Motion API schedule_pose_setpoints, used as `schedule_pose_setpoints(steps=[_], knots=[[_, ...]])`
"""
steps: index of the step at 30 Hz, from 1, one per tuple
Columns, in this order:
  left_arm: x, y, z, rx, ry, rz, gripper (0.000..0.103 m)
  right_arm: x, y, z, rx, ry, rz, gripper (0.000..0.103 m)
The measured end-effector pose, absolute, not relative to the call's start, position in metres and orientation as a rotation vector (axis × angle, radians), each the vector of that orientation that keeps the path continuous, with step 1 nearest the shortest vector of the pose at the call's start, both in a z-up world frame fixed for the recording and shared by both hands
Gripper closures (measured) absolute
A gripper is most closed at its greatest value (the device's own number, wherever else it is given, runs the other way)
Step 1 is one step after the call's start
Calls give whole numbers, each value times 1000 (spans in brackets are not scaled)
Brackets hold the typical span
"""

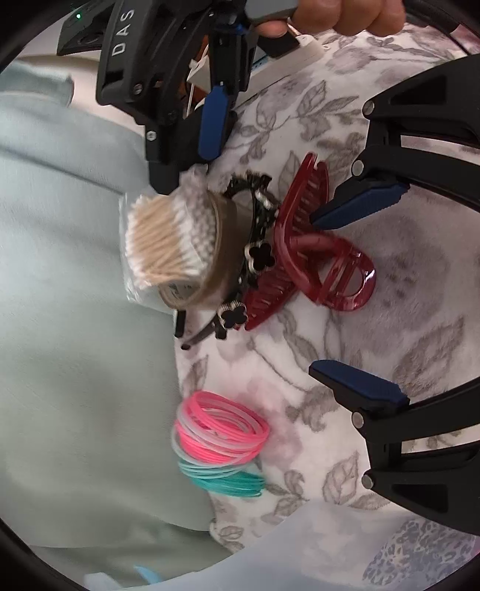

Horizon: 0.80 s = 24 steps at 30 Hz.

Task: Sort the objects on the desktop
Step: 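Grasp the red claw clip with the left tool while the right tool grasps the cotton swab bag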

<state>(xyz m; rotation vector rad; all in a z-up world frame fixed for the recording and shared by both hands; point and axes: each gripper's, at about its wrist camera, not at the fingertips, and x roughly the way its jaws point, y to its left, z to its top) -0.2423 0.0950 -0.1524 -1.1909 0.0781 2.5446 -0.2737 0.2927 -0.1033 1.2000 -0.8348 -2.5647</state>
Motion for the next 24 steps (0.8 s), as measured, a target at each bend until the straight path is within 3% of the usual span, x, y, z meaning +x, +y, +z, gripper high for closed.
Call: schedule_pose_setpoints(steps=[3,11,15,24], knots=[[-245,94,-152,-1188,66,2538,31,-285,292,-105,1184,-830,-2562,44],[-244,100,-151,-1144,104,2514,62,-302,281,-104,1173,-793,-2568,47],[-245,101,-152,-1138,113,2509,64,-306,276,-107,1189,-782,-2567,60],[-243,101,-152,-1135,122,2510,65,-302,272,-104,1197,-768,-2592,68]])
